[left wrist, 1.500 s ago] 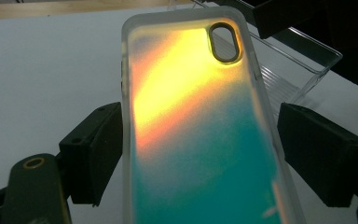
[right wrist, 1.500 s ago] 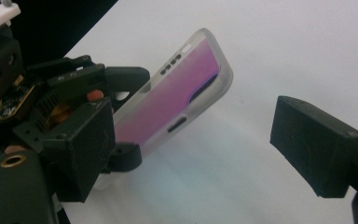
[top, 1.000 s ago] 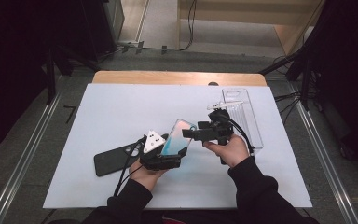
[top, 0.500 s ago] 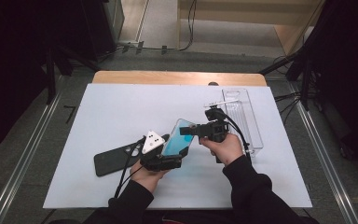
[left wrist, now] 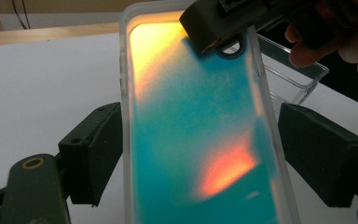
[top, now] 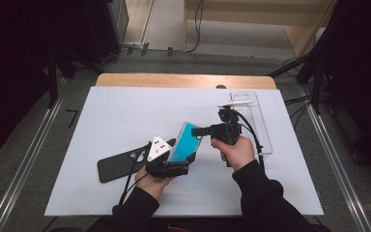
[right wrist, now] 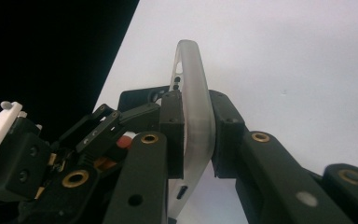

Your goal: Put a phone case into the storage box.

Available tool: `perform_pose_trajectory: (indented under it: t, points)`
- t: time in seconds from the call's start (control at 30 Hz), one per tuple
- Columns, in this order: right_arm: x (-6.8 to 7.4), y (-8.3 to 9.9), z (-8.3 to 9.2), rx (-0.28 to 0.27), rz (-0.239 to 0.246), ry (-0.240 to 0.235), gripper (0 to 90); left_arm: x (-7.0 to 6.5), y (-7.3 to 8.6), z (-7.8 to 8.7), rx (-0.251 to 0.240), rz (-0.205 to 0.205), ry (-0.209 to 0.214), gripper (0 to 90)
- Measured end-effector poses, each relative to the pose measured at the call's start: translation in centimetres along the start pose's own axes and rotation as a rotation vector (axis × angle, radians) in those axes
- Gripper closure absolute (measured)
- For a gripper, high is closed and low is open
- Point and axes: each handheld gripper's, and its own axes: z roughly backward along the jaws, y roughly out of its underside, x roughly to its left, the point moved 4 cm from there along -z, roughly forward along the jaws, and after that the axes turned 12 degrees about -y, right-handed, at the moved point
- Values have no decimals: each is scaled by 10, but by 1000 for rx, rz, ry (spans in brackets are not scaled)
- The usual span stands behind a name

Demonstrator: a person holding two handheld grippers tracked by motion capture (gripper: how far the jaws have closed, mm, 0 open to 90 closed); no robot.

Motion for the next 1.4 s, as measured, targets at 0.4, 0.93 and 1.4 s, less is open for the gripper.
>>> perform_pose_trajectory:
  t: [0.4, 0.93, 1.4]
  points:
    - [5, -3, 9, -13, 41, 16, 769, 2, -14, 5, 120, 38, 82, 131]
    - [17, -2, 25, 16, 323, 141, 768, 19, -28, 2, 353, 78, 250, 187]
    - [22, -1, 36, 41, 468, 118, 768, 28, -56, -1, 414, -43, 339, 323]
